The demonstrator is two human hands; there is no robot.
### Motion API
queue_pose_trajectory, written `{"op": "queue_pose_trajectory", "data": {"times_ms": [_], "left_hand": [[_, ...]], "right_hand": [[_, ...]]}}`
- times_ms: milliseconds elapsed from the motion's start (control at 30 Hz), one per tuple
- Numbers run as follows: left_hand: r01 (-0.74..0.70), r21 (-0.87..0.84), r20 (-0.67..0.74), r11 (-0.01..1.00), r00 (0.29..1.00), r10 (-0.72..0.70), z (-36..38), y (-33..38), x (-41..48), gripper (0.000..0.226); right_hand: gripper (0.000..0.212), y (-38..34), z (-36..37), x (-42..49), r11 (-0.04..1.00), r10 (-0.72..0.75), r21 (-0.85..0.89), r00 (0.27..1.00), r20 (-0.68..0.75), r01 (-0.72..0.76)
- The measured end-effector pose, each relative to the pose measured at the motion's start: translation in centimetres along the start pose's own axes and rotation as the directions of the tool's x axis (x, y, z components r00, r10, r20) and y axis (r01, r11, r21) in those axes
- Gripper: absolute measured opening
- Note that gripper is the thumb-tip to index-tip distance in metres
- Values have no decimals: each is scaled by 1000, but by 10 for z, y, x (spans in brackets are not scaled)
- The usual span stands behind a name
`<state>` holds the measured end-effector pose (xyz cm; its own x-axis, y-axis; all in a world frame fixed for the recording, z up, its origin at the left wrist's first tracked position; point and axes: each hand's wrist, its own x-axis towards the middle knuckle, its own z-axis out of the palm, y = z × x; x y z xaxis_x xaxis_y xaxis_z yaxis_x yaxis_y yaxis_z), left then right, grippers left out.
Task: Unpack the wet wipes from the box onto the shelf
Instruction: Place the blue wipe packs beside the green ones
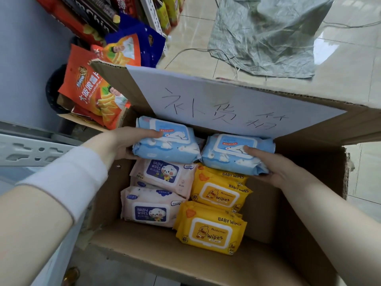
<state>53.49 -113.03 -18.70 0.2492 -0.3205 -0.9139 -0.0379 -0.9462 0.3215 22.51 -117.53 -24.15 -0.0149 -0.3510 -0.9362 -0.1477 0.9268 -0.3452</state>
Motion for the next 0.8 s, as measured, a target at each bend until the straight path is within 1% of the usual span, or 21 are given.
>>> {"op": "queue_pose_trajectory", "data": {"times_ms": [67,167,200,267,300,333,400,433,467,500,533,600,633,700,733,767,800], "left_hand": [[-31,-26,-41,999,999,30,-7,-8,-15,28],[-98,-116,-49,988,994,93,-12,-22,-42,24],[-111,-153,-36,982,994,107,-14,-28,-51,31],[-127,-234,10,964,991,133,-16,-40,-68,54],[-137,-278,22,951,989,149,-16,-47,-75,59],[-159,-312,27,937,984,175,-15,-53,-83,58],[-207,-369,19,906,973,230,-13,-68,-99,48],[-237,-385,7,892,966,260,-12,-75,-108,50],[-269,-394,-11,879,958,288,-10,-82,-117,59],[-301,-396,-37,867,949,313,-9,-89,-126,67],[-334,-398,-65,854,939,337,-8,-95,-136,70],[-407,-419,-120,812,911,394,-6,-108,-164,66],[-434,-429,-150,792,899,412,-6,-116,-181,70],[-494,-446,-212,747,869,448,-4,-133,-216,87],[-521,-465,-248,716,853,459,-3,-144,-235,91],[-543,-486,-286,685,839,462,-1,-154,-256,92],[-558,-512,-323,653,830,455,1,-165,-276,85]], "right_hand": [[31,-5,-7,-19,1000,-7,3,1000,-13,7],[25,-8,-21,-50,999,-19,36,1000,-19,19],[23,-8,-26,-60,999,-12,49,1000,-14,12],[22,-3,-36,-79,997,10,77,1000,18,-11],[23,2,-40,-89,995,19,95,999,43,-23],[24,8,-44,-97,993,27,116,998,62,-35],[27,22,-50,-114,985,43,161,996,84,-56],[29,29,-51,-121,982,45,176,995,91,-61],[33,36,-52,-130,983,40,174,994,98,-57],[37,43,-53,-138,987,29,156,994,104,-45],[38,50,-54,-145,992,10,126,993,119,-25],[32,64,-56,-164,996,-59,68,984,168,48],[27,71,-57,-176,994,-102,53,975,198,93],[20,87,-61,-202,984,-177,36,949,262,174],[18,95,-63,-218,979,-202,28,934,294,203],[17,101,-66,-235,974,-221,21,919,327,227],[17,107,-69,-252,968,-239,8,904,355,252]]}}
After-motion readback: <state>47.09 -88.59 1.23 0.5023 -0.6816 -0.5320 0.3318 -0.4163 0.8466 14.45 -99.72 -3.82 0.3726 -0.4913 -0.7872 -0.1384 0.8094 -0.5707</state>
